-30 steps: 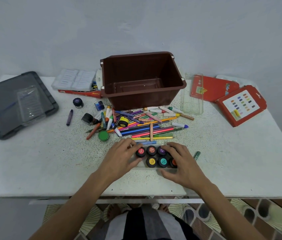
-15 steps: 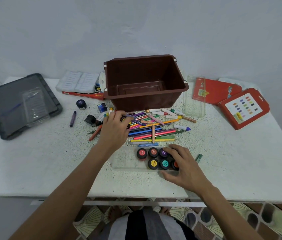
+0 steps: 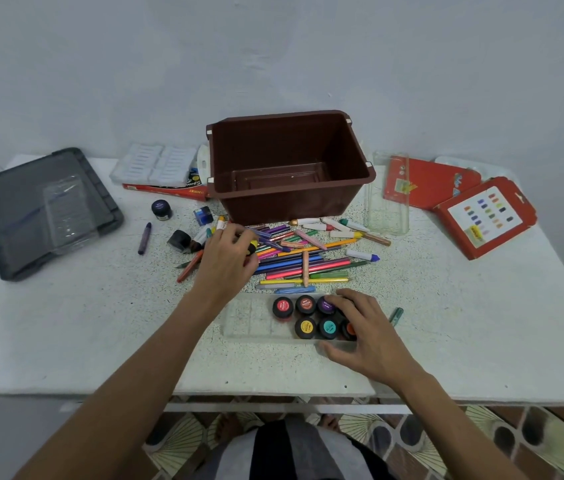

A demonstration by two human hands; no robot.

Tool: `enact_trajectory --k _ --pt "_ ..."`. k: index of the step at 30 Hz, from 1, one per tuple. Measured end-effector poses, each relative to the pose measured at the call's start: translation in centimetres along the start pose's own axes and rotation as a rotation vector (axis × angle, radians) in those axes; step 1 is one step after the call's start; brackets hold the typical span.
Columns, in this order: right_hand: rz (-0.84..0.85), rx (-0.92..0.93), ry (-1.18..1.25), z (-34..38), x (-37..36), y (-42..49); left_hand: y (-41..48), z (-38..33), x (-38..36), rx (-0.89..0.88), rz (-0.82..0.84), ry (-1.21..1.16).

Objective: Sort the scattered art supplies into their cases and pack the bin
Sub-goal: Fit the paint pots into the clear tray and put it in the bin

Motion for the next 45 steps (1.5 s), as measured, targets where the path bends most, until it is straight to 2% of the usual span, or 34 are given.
enact_trajectory --k 3,8,15,20,27,36,41,45 --pt "0.001 -0.001 -0.007 0.0 0.1 0.0 -0.7 -0.9 1.5 0.015 -0.039 -0.118" --pt "-0.001 -0.002 -0.01 0.1 0.1 0.0 -3.5 -3.1 4.1 -0.023 0.04 -0.303" --pt "-0.009 -0.001 -0.02 0.2 0.1 0.0 -6.8 -4.6 3.8 0.161 0.304 -0.441" --pt "-0.007 -0.002 -0.01 0.2 0.0 0.0 -7.4 -5.8 2.3 0.257 0.357 -0.49" --pt "-0.009 -0.002 -0.014 0.2 0.0 -0.1 -7.8 -6.8 1.1 0.338 0.298 -0.51" --pt "-0.017 -0.004 -0.026 0.1 0.0 -0.1 -8.0 -6.9 1.2 0.349 0.257 -0.577" --pt "-0.016 0.0 -0.022 0.0 -0.1 -0.1 -7.3 -5.4 2.6 0.318 0.188 -0.47" --pt "-0.012 0.002 -0.025 0.0 -0.1 -0.1 -6.7 -3.0 3.1 0.29 0.067 -0.164"
Point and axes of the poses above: each hand's wrist, its own y-axis towards the middle knuckle, its own x-axis out of the back of the hand, z = x × y, the point moved 4 cm from there along y, towards the middle knuckle, and after that the axes turned 10 degrees about -x, right-handed, at the moved point
